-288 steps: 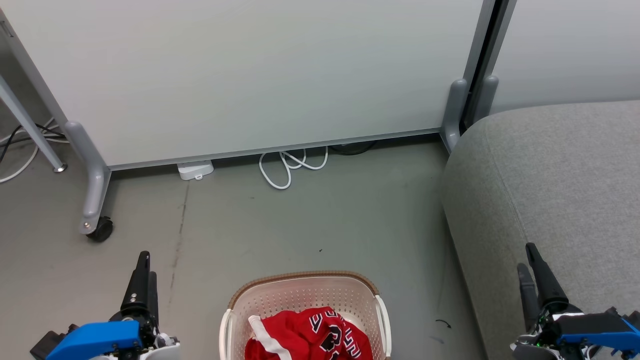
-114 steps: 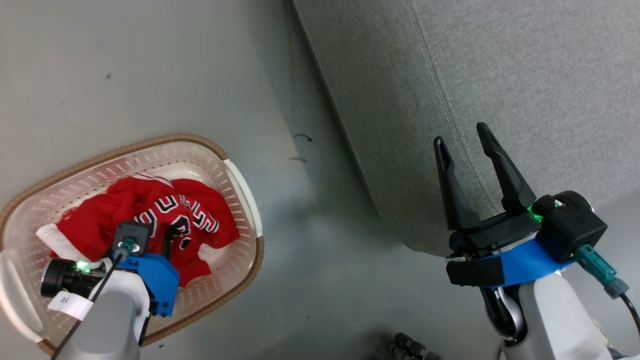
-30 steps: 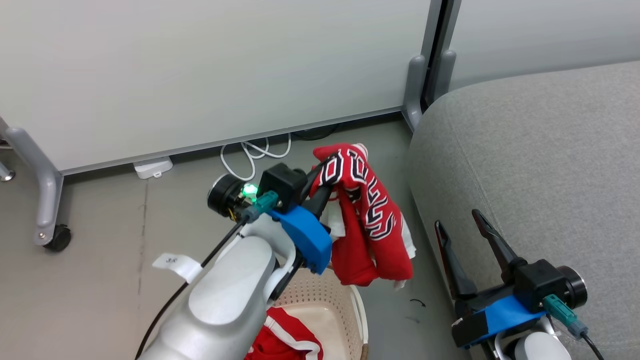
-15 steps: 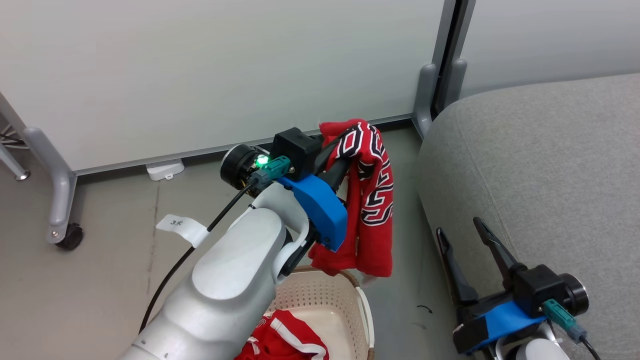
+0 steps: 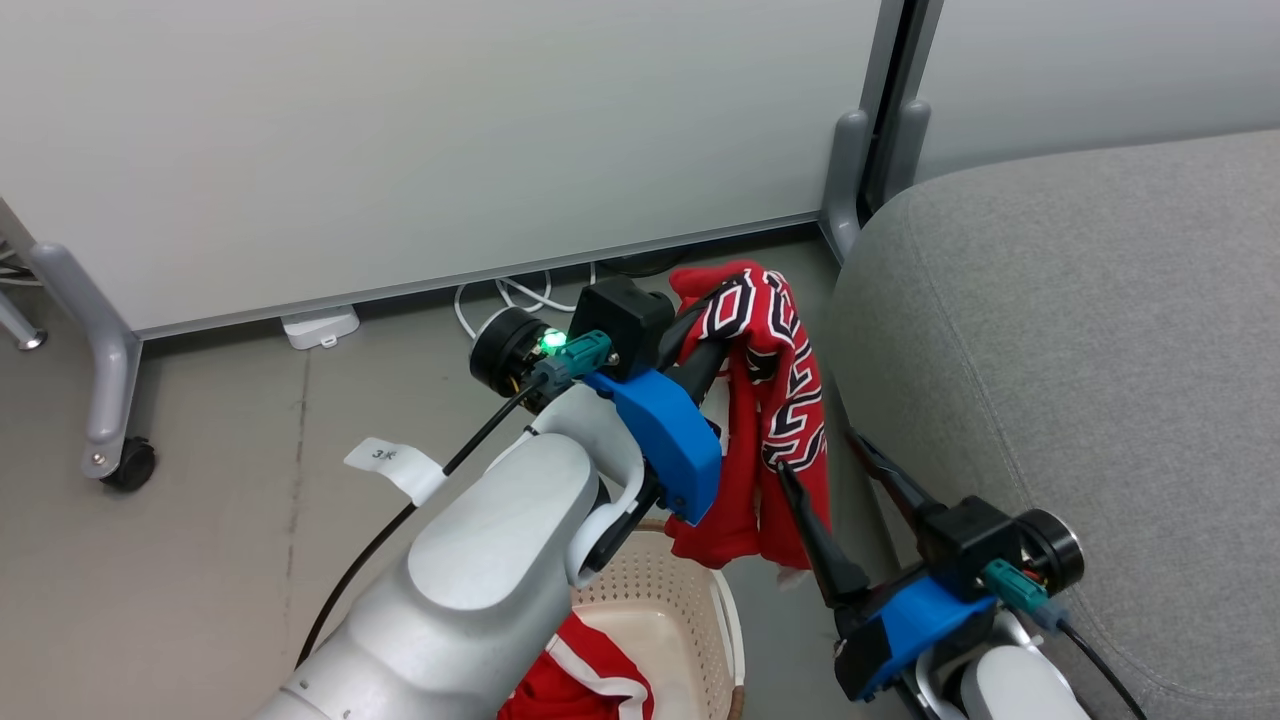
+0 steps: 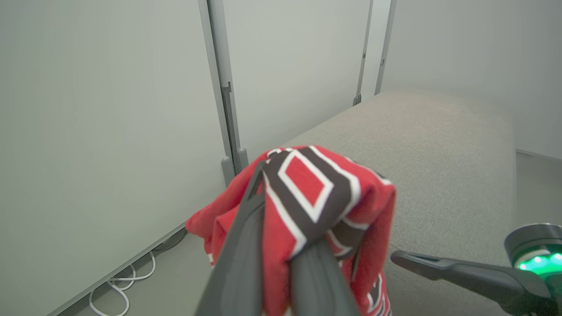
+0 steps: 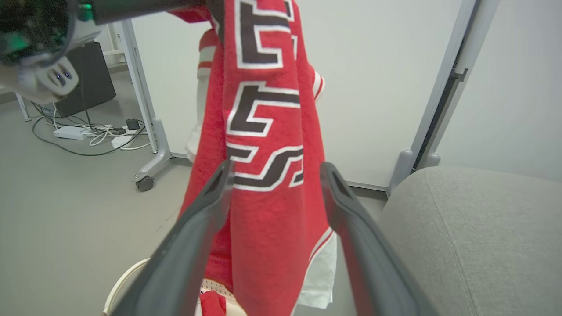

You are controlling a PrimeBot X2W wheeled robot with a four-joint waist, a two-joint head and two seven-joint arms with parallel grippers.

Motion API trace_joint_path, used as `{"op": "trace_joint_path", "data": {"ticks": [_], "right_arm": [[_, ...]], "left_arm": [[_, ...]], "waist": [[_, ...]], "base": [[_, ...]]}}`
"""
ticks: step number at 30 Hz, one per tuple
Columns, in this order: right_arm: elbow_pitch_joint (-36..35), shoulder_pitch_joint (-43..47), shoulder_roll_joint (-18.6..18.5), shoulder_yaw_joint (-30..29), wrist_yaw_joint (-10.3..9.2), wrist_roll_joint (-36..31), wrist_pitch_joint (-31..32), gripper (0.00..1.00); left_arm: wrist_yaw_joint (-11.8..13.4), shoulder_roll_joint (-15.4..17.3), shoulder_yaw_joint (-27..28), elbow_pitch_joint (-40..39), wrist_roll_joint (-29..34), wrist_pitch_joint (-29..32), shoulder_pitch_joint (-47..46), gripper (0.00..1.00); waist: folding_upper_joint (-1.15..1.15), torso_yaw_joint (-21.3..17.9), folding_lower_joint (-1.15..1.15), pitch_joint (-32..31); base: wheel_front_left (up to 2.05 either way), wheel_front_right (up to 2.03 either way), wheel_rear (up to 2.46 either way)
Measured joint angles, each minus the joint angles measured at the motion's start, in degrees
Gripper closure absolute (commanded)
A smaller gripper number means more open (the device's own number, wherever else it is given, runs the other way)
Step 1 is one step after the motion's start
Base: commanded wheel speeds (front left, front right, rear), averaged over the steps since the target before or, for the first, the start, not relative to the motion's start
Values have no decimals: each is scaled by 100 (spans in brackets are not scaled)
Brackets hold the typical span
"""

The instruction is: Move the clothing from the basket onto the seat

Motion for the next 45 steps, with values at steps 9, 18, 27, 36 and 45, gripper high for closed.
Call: {"op": "trace_joint_path", "data": {"ticks": [9,18,27,36,45], "right_arm": [[801,-709,0,235,0,30,244,0],[1540,-1290,0,355,0,186,194,0],[2002,-1469,0,520,0,347,132,100],[2154,-1517,0,592,0,401,8,100],[2198,-1519,0,598,0,388,-24,100]], "left_arm": [[76,0,-296,-35,-249,-76,-122,100],[116,0,-548,7,-448,-146,-176,100],[167,0,-712,92,-606,-199,-233,100],[192,0,-810,198,-714,-255,-254,75],[215,-1,-920,271,-833,-272,-254,0]], "waist": [[0,59,0,52],[0,131,0,22],[0,152,0,-45],[0,92,0,-95],[0,72,0,-120]], "base": [[0,0,0],[0,0,0],[0,0,0],[0,0,0],[0,0,0]]}}
